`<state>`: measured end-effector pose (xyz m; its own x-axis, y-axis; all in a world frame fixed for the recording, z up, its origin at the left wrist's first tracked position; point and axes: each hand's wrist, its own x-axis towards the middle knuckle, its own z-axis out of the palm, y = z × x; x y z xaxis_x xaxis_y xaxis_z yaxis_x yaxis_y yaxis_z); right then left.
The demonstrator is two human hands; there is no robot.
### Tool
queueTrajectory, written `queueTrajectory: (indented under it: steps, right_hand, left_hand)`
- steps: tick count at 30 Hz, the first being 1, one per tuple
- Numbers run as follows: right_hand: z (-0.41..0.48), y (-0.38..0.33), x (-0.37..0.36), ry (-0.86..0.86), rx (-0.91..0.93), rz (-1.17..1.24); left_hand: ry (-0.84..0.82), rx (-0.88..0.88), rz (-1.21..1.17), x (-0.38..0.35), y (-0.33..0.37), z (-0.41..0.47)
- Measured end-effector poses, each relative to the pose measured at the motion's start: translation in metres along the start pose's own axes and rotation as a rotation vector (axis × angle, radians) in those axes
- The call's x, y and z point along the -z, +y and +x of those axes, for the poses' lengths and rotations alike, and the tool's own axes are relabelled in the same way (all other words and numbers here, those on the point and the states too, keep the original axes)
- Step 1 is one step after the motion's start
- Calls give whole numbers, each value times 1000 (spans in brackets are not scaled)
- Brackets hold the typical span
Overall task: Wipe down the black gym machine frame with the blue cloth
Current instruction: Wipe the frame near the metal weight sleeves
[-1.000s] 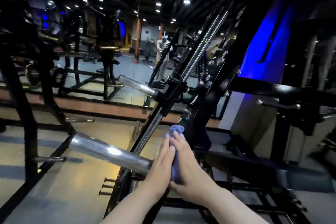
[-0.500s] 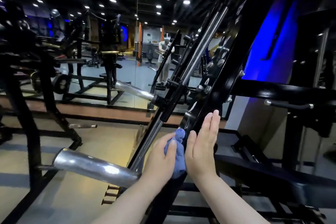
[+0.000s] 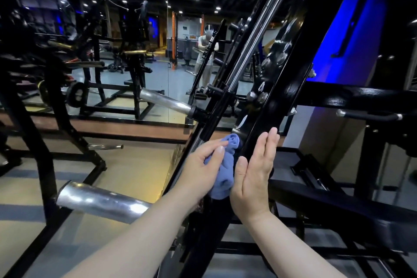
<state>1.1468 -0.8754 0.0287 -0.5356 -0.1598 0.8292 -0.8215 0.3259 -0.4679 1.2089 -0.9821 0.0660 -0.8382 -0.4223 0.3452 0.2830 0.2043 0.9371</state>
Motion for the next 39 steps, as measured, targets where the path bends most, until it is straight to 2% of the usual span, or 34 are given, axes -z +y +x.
queueTrajectory:
  steps: [3,9,13,19,25,31,39]
  right_hand:
    - [1,-3,-3,20,-10,1]
    - [0,-12,-11,89,-77,-3]
    - [-1,-13,-13,126,-107,-1]
    - [-8,-19,-21,208,-179,-33]
    - [-13,-21,-26,275,-193,-63]
    - [-20,-24,-32,290,-210,-138]
    - [-19,-28,-33,292,-221,-128]
  left_hand:
    - [-87,17,25,8,-13,-18]
    - [25,-126,81,5,-23,-19]
    - [-53,-180,53,5,-10,5]
    - [-94,-157,103,25,-50,-29]
    - [-164,-246,40,19,-23,17]
    - [-238,-2,-148,31,-49,-16]
    - [-155,-128,-66,16,-35,31]
